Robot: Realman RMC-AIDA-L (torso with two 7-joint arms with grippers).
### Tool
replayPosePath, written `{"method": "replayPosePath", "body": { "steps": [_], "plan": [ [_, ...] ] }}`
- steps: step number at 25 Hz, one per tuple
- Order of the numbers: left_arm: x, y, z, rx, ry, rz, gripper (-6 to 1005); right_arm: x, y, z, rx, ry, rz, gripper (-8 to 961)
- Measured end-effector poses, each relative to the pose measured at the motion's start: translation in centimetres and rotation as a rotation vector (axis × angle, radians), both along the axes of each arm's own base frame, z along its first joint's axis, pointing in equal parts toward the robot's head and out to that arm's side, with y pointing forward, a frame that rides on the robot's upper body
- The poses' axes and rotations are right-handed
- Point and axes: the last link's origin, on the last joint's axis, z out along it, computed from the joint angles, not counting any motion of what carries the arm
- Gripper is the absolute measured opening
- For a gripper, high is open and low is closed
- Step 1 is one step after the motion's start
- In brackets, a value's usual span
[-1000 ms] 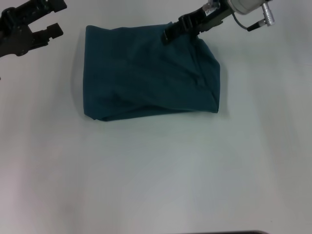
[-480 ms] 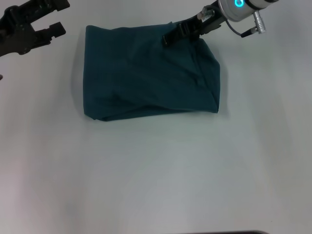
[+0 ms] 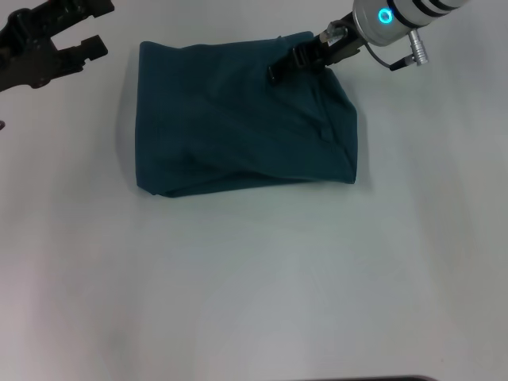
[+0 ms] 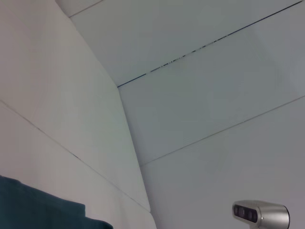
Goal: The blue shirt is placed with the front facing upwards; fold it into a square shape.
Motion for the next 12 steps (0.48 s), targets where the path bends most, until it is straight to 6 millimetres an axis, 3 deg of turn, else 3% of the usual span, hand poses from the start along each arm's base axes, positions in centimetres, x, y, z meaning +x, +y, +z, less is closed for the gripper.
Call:
{"method": "replayPosePath", "body": {
  "steps": [6, 12],
  "plan": [
    [0.08, -0.02, -0.01, -0.003, -0.001, -0.006, 961, 0.07, 0.12, 0.07, 0.010, -0.001, 0.006, 821],
    [-0.04, -0.13, -0.02, -0.003, 0.000, -0.002, 961, 0.02, 0.23, 0.05, 0.018, -0.005, 0.007, 574]
  ]
}}
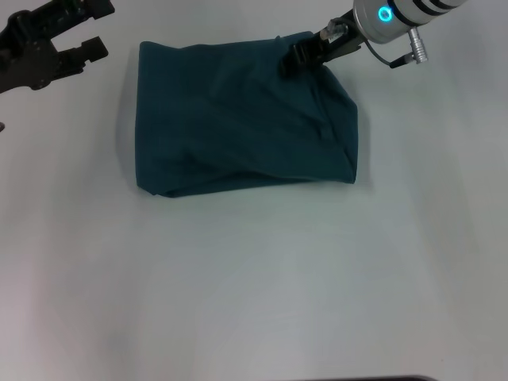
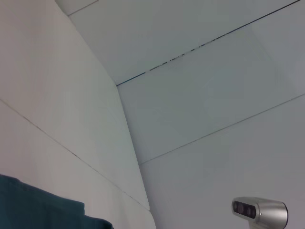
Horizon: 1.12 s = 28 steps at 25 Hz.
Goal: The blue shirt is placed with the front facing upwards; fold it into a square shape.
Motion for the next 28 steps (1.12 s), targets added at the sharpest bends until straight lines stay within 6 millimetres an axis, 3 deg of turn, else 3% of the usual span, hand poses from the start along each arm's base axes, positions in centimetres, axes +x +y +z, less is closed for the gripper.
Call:
{"method": "replayPosePath", "body": {
  "steps": [10, 15, 18, 28],
  "plan": [
    [0.1, 0.0, 0.0, -0.002, 0.001, -0.007, 960, 0.4, -0.3, -0.2, -0.010, -0.005, -0.010, 383],
    [-0.1, -0.2, -0.1, -0.003, 0.000, -0.003, 960, -0.3, -0.3, 0.1, -0.023, 0.003, 0.002, 114],
    [-0.1, -0.2, -0.1, -0.002, 0.000, -0.002, 960, -0.9, -0.2, 0.5, -0.027, 0.007, 0.016, 63],
    [-0.3, -0.2, 0.2, 0.011, -0.004, 0.006, 961, -3.0, -0.4, 2.3, -0.040, 0.049, 0.055, 85]
  ]
}}
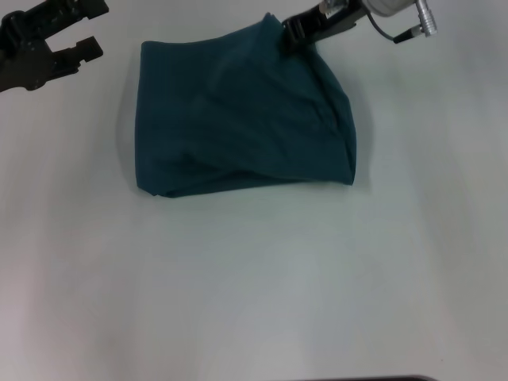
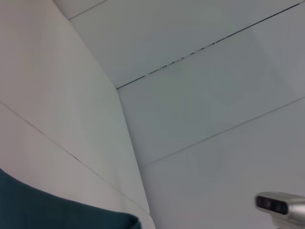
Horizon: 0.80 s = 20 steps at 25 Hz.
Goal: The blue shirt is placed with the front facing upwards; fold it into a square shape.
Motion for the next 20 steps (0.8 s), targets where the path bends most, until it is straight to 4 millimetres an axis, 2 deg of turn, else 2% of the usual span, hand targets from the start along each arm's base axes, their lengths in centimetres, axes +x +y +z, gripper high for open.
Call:
{"method": "replayPosePath", "body": {
  "steps": [5, 11, 20],
  "plan": [
    [-0.1, 0.0, 0.1, 0.004, 0.001, 0.003, 962, -1.1, 0.1, 1.2, 0.016, 0.031, 0.030, 95],
    [-0.1, 0.1, 0.1, 0.006, 0.002, 0.004, 960, -1.4, 0.5, 2.0, 0.050, 0.040, 0.047, 108],
    [-0.1, 0.1, 0.1, 0.005, 0.001, 0.005, 961, -0.1, 0.6, 1.2, 0.055, 0.022, 0.014, 128]
  ]
}}
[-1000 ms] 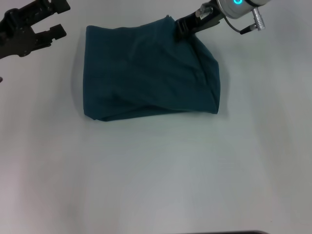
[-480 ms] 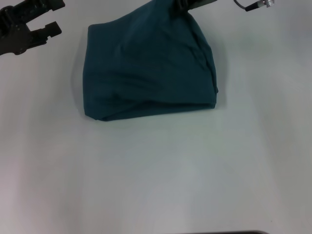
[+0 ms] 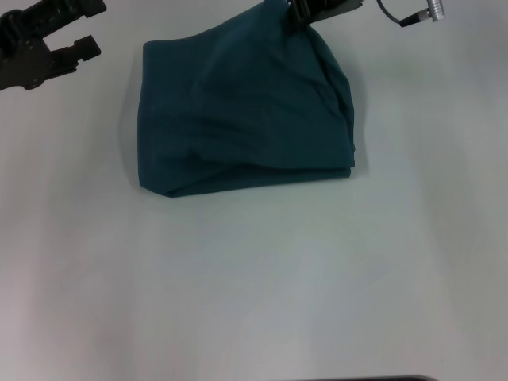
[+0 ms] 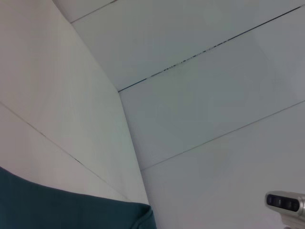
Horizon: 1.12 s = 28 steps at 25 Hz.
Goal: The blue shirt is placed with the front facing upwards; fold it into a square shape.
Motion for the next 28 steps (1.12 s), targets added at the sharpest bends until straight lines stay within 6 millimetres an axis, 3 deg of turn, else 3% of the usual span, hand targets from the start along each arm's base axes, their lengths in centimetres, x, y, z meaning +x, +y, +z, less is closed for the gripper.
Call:
{"method": "replayPosePath", "body": {
  "steps": [20, 27, 28],
  "plan": [
    [-0.2, -0.2, -0.4, -0.011, -0.005, 0.009, 960, 1.9, 0.8, -0.5, 0.071, -0.006, -0.038, 171],
    [-0.2, -0.3, -0.3, -0.013, -0.008, 0.005, 961, 3.0, 1.5, 0.6, 0.120, -0.027, -0.085, 186],
    [-0.2, -0.3, -0.3, -0.012, -0.007, 0.006, 961, 3.1, 1.6, 0.8, 0.124, -0.027, -0.092, 225]
  ]
}}
